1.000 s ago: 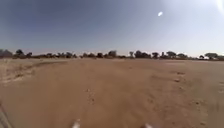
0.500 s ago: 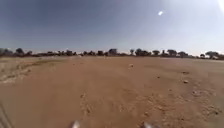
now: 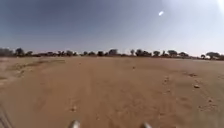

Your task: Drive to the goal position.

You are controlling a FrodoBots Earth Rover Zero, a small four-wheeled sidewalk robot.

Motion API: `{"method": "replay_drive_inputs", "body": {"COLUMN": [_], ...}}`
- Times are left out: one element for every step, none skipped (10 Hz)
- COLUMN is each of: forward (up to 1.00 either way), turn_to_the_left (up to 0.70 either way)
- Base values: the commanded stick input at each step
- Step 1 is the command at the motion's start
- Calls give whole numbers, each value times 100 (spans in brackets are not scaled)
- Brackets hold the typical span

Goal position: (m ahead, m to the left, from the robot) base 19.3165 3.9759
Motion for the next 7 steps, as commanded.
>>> {"method": "replay_drive_inputs", "body": {"forward": [70, 70, 70, 70, 70, 70, 70], "turn_to_the_left": [0, 0, 0, 0, 0, 0, 0]}}
